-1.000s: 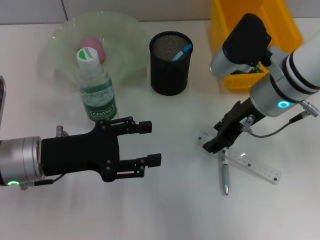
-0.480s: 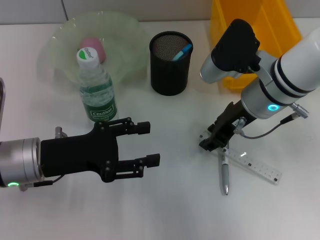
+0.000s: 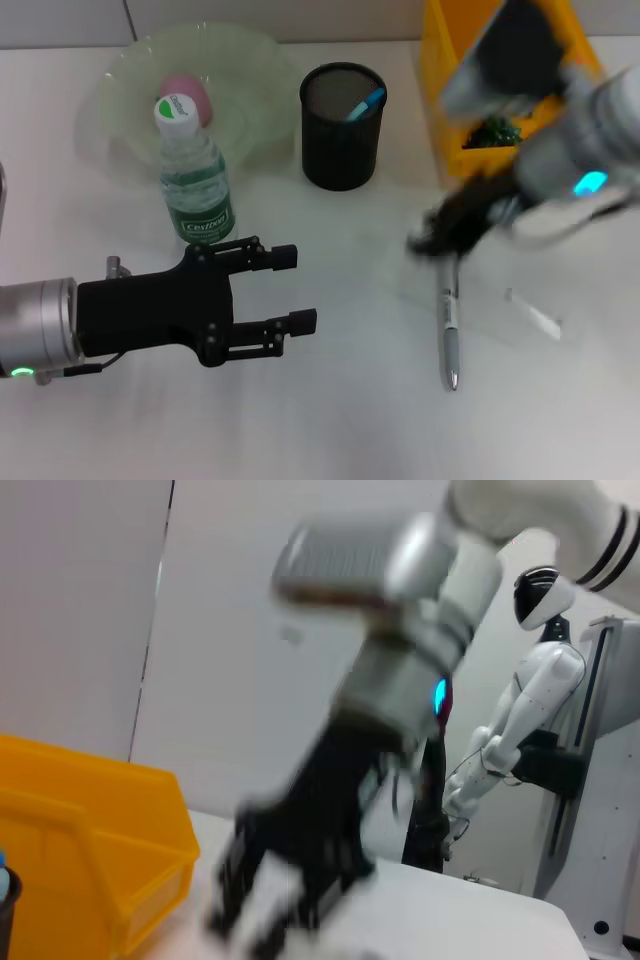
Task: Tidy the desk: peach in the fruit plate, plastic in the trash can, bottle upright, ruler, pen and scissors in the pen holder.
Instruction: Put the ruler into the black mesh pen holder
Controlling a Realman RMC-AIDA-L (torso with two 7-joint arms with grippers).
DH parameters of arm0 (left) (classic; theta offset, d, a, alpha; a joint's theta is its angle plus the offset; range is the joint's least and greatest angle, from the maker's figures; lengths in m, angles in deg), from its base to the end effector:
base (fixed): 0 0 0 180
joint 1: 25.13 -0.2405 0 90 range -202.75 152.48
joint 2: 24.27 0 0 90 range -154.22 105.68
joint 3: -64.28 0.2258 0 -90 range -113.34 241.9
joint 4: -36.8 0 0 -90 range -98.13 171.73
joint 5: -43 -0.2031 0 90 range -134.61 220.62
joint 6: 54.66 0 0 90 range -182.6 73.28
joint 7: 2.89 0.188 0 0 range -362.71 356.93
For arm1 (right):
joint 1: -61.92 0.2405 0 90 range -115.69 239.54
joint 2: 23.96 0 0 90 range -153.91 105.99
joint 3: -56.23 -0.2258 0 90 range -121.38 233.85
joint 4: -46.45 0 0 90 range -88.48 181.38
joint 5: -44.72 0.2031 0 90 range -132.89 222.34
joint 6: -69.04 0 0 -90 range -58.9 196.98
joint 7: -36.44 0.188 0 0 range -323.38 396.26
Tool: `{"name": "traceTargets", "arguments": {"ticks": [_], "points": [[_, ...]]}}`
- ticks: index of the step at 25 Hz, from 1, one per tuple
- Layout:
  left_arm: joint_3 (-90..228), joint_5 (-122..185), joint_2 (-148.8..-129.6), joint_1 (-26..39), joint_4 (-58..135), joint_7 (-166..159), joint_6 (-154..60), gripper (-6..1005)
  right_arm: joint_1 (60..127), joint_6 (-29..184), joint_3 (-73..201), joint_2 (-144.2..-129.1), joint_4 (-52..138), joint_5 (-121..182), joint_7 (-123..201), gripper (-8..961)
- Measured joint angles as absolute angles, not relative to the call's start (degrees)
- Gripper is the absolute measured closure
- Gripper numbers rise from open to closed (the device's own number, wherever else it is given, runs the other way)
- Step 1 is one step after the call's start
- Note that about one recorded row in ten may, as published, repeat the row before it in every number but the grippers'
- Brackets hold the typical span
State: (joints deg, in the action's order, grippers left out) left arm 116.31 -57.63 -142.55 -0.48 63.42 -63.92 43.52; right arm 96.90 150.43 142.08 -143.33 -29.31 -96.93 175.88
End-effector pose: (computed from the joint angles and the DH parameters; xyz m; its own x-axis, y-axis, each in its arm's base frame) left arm -0.2071 0.2608 -0.0492 0.7479 0.2105 0.6296 0.2803 -0.9598 -0.0121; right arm 0.1495 0.3440 -0.0558 0.8643 -0.4679 0.1848 -0.3911 -0.8560 -0.3382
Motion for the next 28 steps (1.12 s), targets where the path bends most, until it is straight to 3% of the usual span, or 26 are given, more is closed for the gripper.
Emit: {"name": "traceTargets", "arguments": {"ticks": [2,5,11,18,28], "points": [[115.9,-57.6,-142.5,-0.8,63.5,-63.9,43.6,253,90.8,153.3,132.2,-143.63,-43.4,-91.4,171.6,577],[115.7,-57.6,-142.49,-0.9,63.5,-63.9,43.7,253,87.1,152.7,126.7,-143.79,-48.3,-83.0,166.9,578],[115.7,-57.6,-142.57,-0.9,63.5,-63.8,43.7,253,81.1,143.0,121.8,-143.28,-38.2,-52.6,144.8,578],[115.7,-57.6,-142.69,-0.5,63.5,-63.8,43.8,253,84.6,142.2,120.3,-143.19,-14.8,-30.9,122.8,578],[115.7,-57.6,-142.75,-0.6,63.5,-63.8,43.8,253,97.1,141.8,120.7,-143.33,15.8,-11.6,96.5,577]]}}
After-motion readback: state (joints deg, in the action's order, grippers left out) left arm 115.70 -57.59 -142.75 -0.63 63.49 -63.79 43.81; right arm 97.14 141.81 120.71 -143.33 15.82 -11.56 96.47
